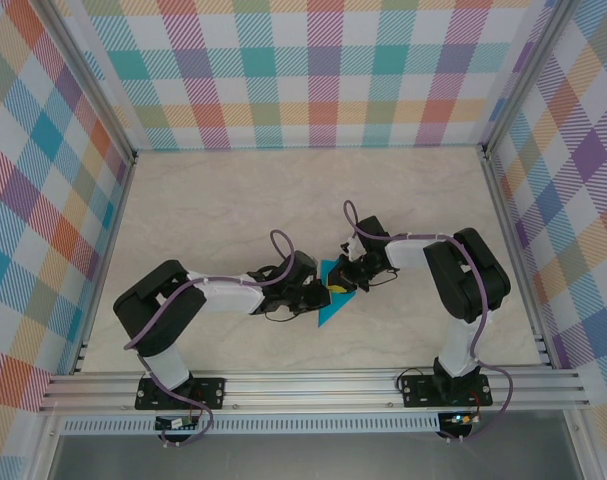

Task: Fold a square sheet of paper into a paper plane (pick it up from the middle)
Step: Fourth fold the wing at the center of the table.

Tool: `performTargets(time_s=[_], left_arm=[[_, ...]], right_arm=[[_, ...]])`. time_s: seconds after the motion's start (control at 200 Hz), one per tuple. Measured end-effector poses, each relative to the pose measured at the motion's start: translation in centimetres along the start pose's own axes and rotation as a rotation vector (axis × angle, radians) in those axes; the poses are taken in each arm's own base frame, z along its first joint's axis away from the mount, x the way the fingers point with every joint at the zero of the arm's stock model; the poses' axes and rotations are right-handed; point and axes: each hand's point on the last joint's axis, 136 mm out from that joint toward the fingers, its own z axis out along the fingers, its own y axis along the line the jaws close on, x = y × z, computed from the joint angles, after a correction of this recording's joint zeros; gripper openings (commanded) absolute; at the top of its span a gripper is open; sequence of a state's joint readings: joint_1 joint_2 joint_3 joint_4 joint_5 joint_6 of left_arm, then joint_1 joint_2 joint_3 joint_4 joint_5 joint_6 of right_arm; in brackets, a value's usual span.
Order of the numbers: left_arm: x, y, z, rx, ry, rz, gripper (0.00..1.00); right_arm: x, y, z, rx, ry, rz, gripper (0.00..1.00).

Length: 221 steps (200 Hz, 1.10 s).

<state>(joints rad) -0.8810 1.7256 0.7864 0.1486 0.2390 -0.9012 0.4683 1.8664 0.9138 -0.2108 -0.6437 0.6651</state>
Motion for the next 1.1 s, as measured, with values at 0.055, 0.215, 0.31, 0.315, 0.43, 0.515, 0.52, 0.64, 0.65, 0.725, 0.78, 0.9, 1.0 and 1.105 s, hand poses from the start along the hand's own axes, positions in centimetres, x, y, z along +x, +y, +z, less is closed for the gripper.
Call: performTargets(time_s=[0.055,0.215,0.31,0.315,0.43,0.515,0.52,0.64,0.65,0.725,0.78,0.9,1.0,1.105], left_arm=[[0.1,0.4,0.3,-0.006,0.001,-0.003,0.14],[0.3,0.9,0.5,-0.002,-0.002,-0.005,0.13],[0.3,1.0,0.5,0.001,-0.008,-0.003,0.12],[0.3,1.0,0.5,0.001,-0.008,-0.003,0.12],[0.3,1.1,0.4,0.005,-0.013,0.004,0.13],[0.5,1.1,0.2,0.006,-0.012,0.01,0.15],[0.5,1.1,0.1,0.006,-0.012,0.011,0.15],[1.1,1.2,-0.4,-0.012,0.007,0.023,0.16],[1.1,1.2,-0.5,-0.015,0.009,0.025,0.16],[1.6,1.1,-0.9,-0.026,0.022,0.03,0.16],[1.7,0.7,-1.2,-0.025,0.027,0.035,0.17],[1.1,-1.1,-1.8,0.009,0.009,0.047,0.18],[0.6,-2.2,-1.9,0.034,-0.001,0.05,0.18],[0.9,-2.8,-1.8,0.054,0.004,0.05,0.18]], right_arm=[[0.0,0.0,0.0,0.0,0.0,0.0,0.07],[0.0,0.0,0.0,0.0,0.0,0.001,0.07],[0.0,0.0,0.0,0.001,0.001,0.001,0.07],[0.0,0.0,0.0,0.0,0.0,0.001,0.07],[0.0,0.0,0.0,0.003,0.004,0.004,0.07],[0.0,0.0,0.0,0.005,0.006,0.007,0.07],[0.0,0.0,0.0,0.005,0.006,0.007,0.07],[0.0,0.0,0.0,0.005,0.006,0.008,0.07],[0.0,0.0,0.0,0.006,0.006,0.008,0.07],[0.0,0.0,0.0,0.006,0.006,0.008,0.07],[0.0,0.0,0.0,0.006,0.007,0.008,0.07],[0.0,0.0,0.0,0.006,0.007,0.008,0.07],[0.0,0.0,0.0,0.006,0.006,0.008,0.07],[0.0,0.0,0.0,0.006,0.006,0.008,0.07]])
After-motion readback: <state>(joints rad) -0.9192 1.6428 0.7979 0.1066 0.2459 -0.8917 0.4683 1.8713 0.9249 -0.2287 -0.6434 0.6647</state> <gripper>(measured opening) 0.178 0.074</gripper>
